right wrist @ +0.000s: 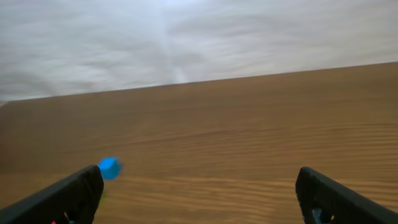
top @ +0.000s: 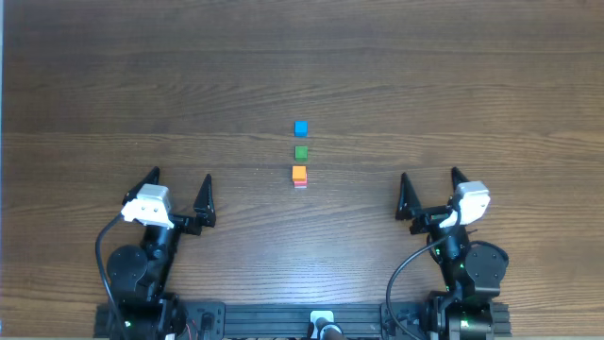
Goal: Stack Cubes
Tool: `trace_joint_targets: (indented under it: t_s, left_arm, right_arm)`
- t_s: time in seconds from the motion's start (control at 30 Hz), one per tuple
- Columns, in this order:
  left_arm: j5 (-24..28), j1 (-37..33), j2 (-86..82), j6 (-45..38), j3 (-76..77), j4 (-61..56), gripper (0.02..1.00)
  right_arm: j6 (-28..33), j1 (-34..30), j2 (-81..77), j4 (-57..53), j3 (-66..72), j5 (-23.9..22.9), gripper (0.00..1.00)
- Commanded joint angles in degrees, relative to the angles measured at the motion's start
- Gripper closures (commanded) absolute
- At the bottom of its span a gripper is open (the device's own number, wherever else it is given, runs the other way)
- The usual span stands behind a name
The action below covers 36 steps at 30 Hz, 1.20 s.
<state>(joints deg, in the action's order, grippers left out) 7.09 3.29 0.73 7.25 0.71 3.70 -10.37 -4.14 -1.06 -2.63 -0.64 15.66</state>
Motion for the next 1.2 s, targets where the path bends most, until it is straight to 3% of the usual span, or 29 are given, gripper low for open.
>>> trace_joint_targets:
  t_s: [0.03,0.3,0.47,0.67,0.83,1.03,1.2]
  left_arm:
    - [-0.09,0.31,-0.35,-0.83,-0.37,0.07,0.018]
    - [-0.09,0.31,-0.37,-0.83,-0.37,0.04,0.018]
    - [-0.09,0.31,-0.35,-0.83,-0.37,0.04,0.018]
    - [-0.07,0.31,-0.35,-0.83,-0.37,0.07,0.018]
    - [-0.07,0.31,-0.35,-0.83,-0.37,0.04,0.018]
    - [-0.07,0.31,-0.35,-0.83,-0.37,0.04,0.020]
    - [-0.07,0.31,-0.35,-0.83,-0.37,0.04,0.018]
  right_arm:
    - [-2.47,0.39,0.09,-2.67,-6.58,7.89,0.007]
    - [3.80,2.10,-14.01,-16.39,-36.89,7.39,0.009]
    - [3.78,2.12,-30.80,-32.70,-58.16,7.45,0.007]
    - [3.56,4.85,-45.51,-43.25,-71.28,7.43,0.009]
    - [2.27,15.72,-58.36,-44.59,-75.84,4.63,0.009]
    - [-2.58,30.86,-73.57,-44.33,-78.01,-9.64,0.007]
    - [-7.93,37.16,-84.94,-44.33,-80.96,-11.04,0.009]
